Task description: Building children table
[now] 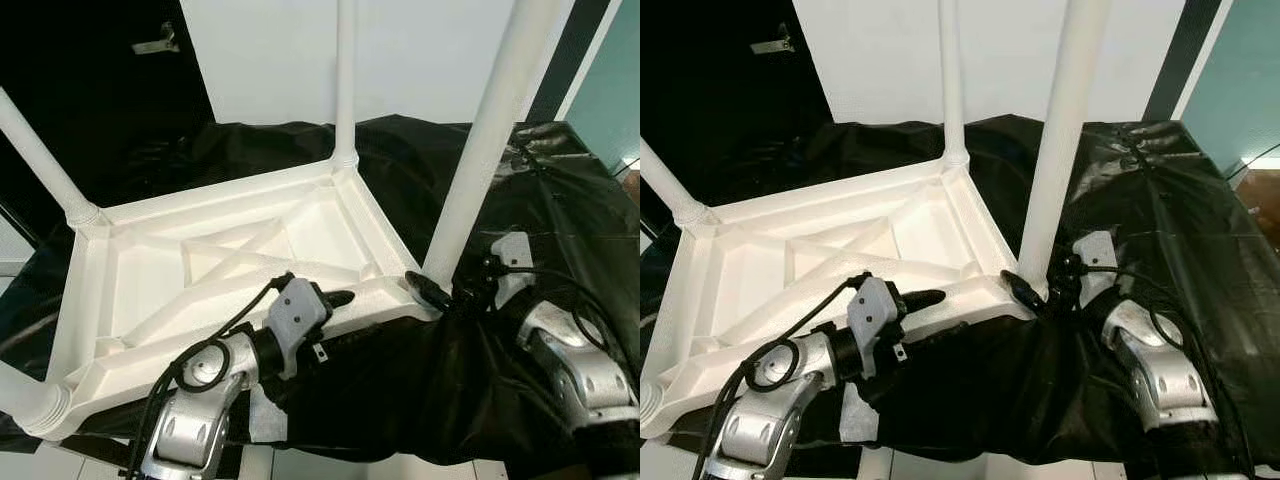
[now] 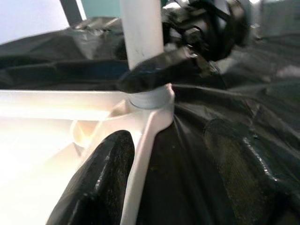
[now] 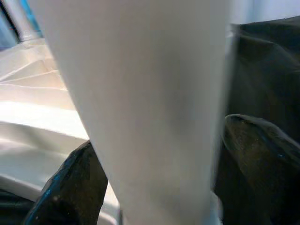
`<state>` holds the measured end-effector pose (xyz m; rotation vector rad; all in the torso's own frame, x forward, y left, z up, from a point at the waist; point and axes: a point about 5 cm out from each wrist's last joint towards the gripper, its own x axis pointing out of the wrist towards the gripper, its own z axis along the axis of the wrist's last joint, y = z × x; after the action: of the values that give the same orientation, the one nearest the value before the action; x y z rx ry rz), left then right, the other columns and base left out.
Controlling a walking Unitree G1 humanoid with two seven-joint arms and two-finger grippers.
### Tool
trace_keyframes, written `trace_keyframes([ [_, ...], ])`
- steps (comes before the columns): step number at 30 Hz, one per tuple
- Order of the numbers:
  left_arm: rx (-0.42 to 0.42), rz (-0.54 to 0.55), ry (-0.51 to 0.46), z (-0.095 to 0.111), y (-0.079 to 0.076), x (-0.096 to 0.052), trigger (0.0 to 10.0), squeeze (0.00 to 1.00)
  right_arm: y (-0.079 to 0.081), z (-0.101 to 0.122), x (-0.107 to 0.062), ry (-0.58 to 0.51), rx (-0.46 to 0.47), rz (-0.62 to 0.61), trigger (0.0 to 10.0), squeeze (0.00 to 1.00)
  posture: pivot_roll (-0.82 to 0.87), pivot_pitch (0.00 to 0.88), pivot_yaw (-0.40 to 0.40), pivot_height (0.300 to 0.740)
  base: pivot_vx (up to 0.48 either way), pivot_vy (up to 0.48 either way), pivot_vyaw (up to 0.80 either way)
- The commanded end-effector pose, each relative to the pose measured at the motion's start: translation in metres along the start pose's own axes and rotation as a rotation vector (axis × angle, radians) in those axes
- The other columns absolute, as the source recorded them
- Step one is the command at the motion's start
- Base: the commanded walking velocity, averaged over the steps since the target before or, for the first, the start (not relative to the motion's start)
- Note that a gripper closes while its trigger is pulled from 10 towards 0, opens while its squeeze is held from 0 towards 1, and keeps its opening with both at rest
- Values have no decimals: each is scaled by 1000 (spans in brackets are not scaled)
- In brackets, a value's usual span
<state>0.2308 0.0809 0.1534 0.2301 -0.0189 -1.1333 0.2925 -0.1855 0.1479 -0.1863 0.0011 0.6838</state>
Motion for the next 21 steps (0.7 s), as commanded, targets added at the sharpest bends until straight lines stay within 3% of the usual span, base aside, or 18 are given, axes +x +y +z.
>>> trace_keyframes([
  [1,-7,134,25,-6,4,1,10000,0,2,-3,3,14,-12,43,10000,0,-44,20,25,740,0,0,0],
  [2,-15,131,28,-7,2,3,10000,0,2,-2,6,15,-18,63,9333,0,-44,18,25,740,0,0,0],
  [3,-19,134,32,-9,0,5,10000,0,0,-2,9,18,-34,76,6078,0,-45,15,24,740,0,0,0],
  [4,-21,136,34,-9,-1,7,10000,0,-2,-2,11,20,-44,80,6078,0,-45,15,24,740,0,0,0],
  [5,-21,138,37,-10,-1,8,10000,0,-3,-2,13,25,-54,88,3451,0,-47,14,23,740,0,0,0],
  [6,-20,140,39,-10,-2,8,10000,0,-3,-2,15,27,-59,96,2431,0,-47,14,23,740,0,0,0],
  [8,-20,140,39,-10,-2,8,10000,0,-3,-2,15,27,-59,96,2431,0,-47,14,23,740,0,0,0],
  [9,-20,140,40,-10,-2,9,10000,0,-3,-3,15,27,-54,105,0,0,-48,12,23,740,0,0,0],
  [21,-6,161,43,-11,3,9,10000,0,-7,-9,10,28,-47,49,0,0,-54,13,14,740,0,0,0],
])
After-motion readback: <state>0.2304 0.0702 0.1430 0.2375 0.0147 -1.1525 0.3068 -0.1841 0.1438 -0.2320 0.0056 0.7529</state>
